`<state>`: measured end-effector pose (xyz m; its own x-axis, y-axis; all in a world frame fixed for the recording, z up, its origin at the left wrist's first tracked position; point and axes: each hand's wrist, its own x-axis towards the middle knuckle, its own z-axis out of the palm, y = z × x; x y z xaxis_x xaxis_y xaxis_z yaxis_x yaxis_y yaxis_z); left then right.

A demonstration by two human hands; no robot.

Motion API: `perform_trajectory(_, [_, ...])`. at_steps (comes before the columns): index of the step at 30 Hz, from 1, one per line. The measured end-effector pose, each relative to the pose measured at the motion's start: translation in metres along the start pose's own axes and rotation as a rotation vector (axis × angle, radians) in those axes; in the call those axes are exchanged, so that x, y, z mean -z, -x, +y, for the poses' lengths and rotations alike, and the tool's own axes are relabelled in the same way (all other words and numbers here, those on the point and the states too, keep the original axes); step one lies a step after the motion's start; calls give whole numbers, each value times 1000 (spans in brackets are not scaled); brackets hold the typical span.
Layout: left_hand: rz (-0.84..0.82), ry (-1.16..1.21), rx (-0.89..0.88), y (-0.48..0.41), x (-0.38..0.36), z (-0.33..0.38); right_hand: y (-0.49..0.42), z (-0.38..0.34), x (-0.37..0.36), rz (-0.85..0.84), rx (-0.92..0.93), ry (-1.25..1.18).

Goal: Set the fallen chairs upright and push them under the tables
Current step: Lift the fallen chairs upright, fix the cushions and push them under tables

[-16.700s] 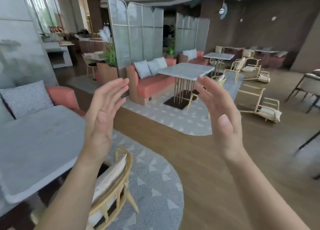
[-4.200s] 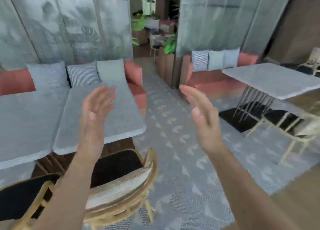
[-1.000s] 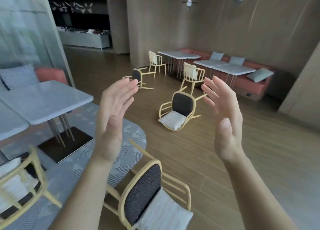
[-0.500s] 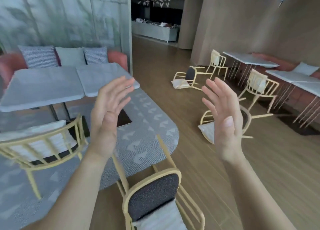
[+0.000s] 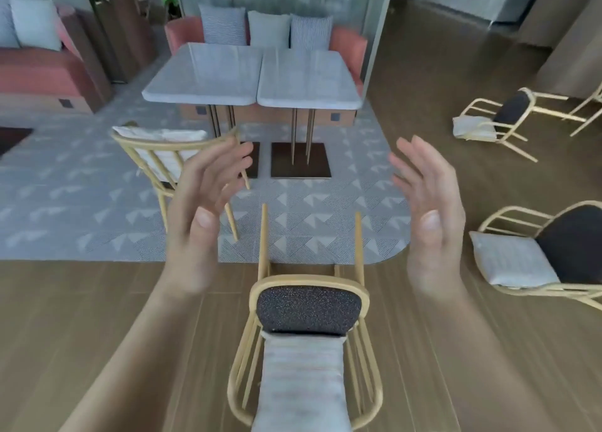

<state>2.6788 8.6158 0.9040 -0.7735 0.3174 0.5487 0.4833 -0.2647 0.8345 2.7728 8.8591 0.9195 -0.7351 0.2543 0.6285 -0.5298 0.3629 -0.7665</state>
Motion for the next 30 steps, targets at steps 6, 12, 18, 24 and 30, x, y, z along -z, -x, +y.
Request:
perform_trajectory(6, [6,-83,102,52,0,-97,56,111,-8,-68,-83,-35])
perform_trajectory(12, [-94,-106,284,155,-11,-255,181,273,-20,-94,-264,-37])
perform_trajectory(18, [-60,-178,402,298,-22,-431,343,446,-24,-68,-392,-28])
perform_trajectory(24, [-35,-303,551,441,-22,-613,511,591,-20,-48,-600,89])
perform_trajectory(30, [-122,-548,750,539,10,-731,625,699,-25,-1,-783,73])
